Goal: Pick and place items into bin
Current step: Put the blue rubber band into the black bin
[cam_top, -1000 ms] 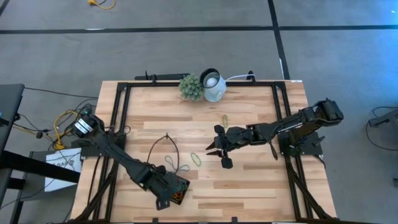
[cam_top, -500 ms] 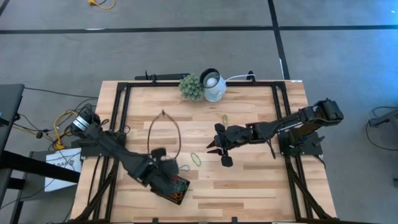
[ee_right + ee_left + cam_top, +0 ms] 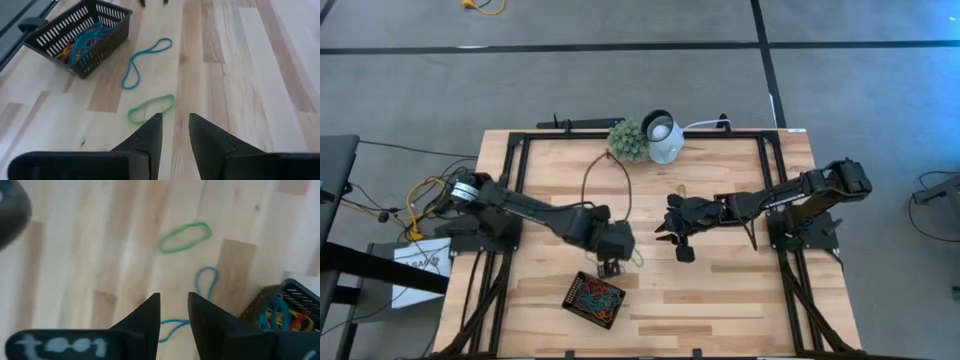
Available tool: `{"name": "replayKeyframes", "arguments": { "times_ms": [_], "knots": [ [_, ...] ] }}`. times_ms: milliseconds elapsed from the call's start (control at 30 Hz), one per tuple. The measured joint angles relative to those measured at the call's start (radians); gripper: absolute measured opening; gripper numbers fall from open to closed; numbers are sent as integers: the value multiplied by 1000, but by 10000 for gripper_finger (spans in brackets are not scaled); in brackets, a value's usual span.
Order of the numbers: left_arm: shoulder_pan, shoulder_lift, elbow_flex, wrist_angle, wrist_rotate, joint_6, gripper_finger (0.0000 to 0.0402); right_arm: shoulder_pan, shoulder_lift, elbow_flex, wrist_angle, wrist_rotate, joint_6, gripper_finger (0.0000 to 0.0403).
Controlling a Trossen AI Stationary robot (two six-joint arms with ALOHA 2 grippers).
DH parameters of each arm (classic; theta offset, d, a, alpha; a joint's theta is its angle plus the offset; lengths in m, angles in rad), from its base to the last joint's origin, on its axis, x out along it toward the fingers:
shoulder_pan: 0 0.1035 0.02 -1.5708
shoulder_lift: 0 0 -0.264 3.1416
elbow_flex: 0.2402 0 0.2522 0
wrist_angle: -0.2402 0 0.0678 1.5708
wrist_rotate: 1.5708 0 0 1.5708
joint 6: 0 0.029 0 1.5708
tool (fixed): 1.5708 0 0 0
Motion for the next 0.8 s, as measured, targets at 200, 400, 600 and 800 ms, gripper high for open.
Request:
{"name": "replayKeyframes", "arguments": {
  "times_ms": [200,400,600,800],
  "knots": [
    [33,120,0,49,141,125,87,1,0,0,-22,0,9,91],
    [33,252,0,96,245,228,87,20,0,0,-57,0,45,91],
    [42,333,-1,101,243,286,87,29,0,0,-143,62,88,91],
    [60,345,0,137,245,288,86,-10,0,0,-358,328,136,91]
  ]
}}
